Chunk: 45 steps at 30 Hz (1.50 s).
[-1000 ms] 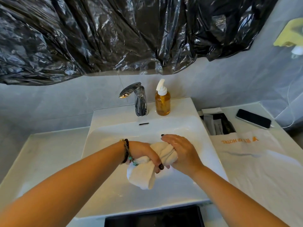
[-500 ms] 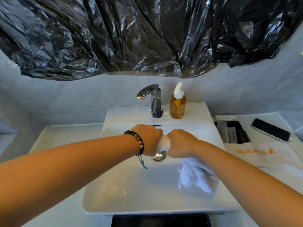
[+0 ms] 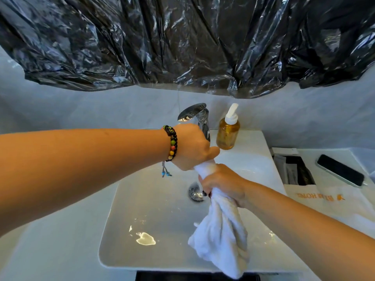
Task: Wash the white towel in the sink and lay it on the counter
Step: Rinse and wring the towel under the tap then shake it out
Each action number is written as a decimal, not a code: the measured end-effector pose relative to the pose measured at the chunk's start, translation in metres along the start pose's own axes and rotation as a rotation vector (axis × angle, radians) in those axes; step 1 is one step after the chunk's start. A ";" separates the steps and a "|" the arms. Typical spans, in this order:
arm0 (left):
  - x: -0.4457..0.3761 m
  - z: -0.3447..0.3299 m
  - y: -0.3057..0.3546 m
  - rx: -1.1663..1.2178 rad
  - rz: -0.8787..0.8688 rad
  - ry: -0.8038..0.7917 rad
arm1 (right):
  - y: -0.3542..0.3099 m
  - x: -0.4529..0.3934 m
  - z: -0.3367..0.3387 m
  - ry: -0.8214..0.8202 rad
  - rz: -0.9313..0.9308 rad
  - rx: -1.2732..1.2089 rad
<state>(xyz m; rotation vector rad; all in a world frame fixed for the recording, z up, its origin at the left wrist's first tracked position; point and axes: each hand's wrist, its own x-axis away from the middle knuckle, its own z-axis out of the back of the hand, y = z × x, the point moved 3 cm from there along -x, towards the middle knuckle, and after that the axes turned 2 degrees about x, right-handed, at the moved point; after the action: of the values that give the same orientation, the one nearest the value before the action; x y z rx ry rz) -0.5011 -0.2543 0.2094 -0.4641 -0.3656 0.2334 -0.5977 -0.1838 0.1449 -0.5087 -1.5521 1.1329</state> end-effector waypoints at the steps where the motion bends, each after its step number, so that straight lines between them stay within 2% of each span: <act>1: 0.001 -0.005 0.002 0.017 -0.008 0.014 | 0.004 -0.002 -0.003 0.011 -0.022 0.022; 3: 0.004 -0.018 0.006 0.100 0.036 0.037 | 0.009 -0.009 -0.002 0.091 -0.060 0.155; 5: 0.010 -0.028 0.010 0.217 0.171 0.076 | 0.010 -0.018 0.004 0.190 -0.041 0.343; 8: 0.022 -0.037 0.020 0.438 0.429 0.131 | 0.005 -0.024 0.013 0.285 0.125 0.671; 10: 0.029 -0.043 0.028 0.644 0.529 0.076 | 0.000 -0.020 0.019 0.342 0.203 0.890; 13: 0.038 -0.056 0.034 1.252 0.588 -0.067 | -0.004 -0.015 0.031 0.408 0.342 1.135; 16: 0.045 -0.067 0.038 1.876 0.611 0.047 | -0.009 -0.015 0.041 0.424 0.653 1.289; 18: 0.046 -0.082 0.047 2.345 0.629 0.108 | -0.011 -0.015 0.044 0.425 0.796 1.343; 20: 0.043 -0.095 0.069 2.759 0.461 0.027 | -0.015 -0.015 0.047 0.435 0.904 1.365; 23: 0.032 -0.094 0.106 2.995 -0.094 -0.094 | -0.020 -0.011 0.044 0.446 1.054 1.426; 25: 0.023 -0.088 0.120 2.994 -0.327 -0.086 | -0.019 -0.010 0.038 0.410 1.150 1.519; 26: 0.019 -0.082 0.123 2.928 -0.363 -0.085 | -0.018 -0.009 0.034 0.378 1.182 1.561; 30: 0.019 -0.067 0.118 2.716 -0.310 -0.231 | -0.021 -0.007 0.031 0.347 1.192 1.661; 31: 0.022 -0.065 0.114 2.715 -0.241 -0.267 | -0.024 -0.007 0.031 0.362 1.167 1.682; 33: 0.028 -0.064 0.106 2.724 0.045 -0.293 | -0.027 -0.009 0.032 0.385 1.069 1.725; 36: 0.038 -0.059 0.091 2.595 0.491 -0.327 | -0.029 -0.011 0.026 0.342 0.770 1.849; 38: 0.038 -0.055 0.082 2.307 0.663 -0.354 | -0.028 -0.014 0.023 0.312 0.563 1.881; 40: 0.033 -0.055 0.074 1.891 0.777 -0.337 | -0.030 -0.014 0.022 0.307 0.423 1.846; 43: 0.031 -0.052 0.061 1.279 0.806 -0.250 | -0.033 -0.013 0.020 0.292 0.303 1.711; 45: 0.034 -0.046 0.054 1.062 0.769 -0.209 | -0.035 -0.011 0.020 0.252 0.246 1.600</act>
<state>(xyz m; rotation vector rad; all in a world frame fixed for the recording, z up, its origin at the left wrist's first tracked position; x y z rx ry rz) -0.4597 -0.2152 0.1547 0.5046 -0.2054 1.1572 -0.6038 -0.2161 0.1705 0.2781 -0.0501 1.9653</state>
